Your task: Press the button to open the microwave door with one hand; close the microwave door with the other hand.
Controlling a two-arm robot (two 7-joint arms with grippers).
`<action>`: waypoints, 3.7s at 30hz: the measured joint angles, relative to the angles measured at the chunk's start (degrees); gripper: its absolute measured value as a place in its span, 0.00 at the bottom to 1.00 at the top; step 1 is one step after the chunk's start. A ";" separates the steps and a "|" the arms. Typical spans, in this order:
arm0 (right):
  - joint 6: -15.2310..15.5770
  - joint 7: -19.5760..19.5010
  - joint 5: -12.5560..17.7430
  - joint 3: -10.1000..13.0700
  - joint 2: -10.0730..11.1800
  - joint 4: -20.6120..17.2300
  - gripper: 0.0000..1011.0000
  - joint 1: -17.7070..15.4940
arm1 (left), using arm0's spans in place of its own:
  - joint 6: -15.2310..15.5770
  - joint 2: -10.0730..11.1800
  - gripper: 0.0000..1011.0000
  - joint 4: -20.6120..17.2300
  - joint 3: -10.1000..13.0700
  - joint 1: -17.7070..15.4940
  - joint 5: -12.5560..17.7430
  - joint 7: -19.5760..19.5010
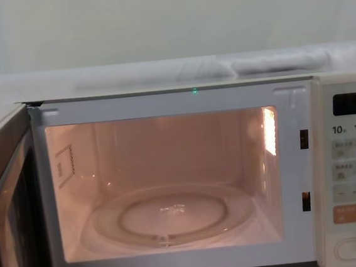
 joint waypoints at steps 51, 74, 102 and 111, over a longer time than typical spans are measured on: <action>0.00 0.00 0.00 0.00 0.00 0.00 0.99 0.00 | 10.74 1.25 0.00 -11.77 -7.16 5.15 0.48 -1.92; 0.00 0.00 0.00 0.00 0.00 0.00 0.99 0.00 | 11.79 11.67 0.00 -17.84 -12.31 6.34 -6.90 -18.20; 0.00 0.00 0.00 0.00 0.00 0.00 0.99 0.00 | 12.05 17.52 0.00 -15.12 0.57 -3.65 -11.85 -23.59; 0.00 0.00 0.00 0.00 0.00 0.00 0.99 0.00 | 12.06 16.26 0.00 -10.67 6.57 -9.96 -12.51 -23.83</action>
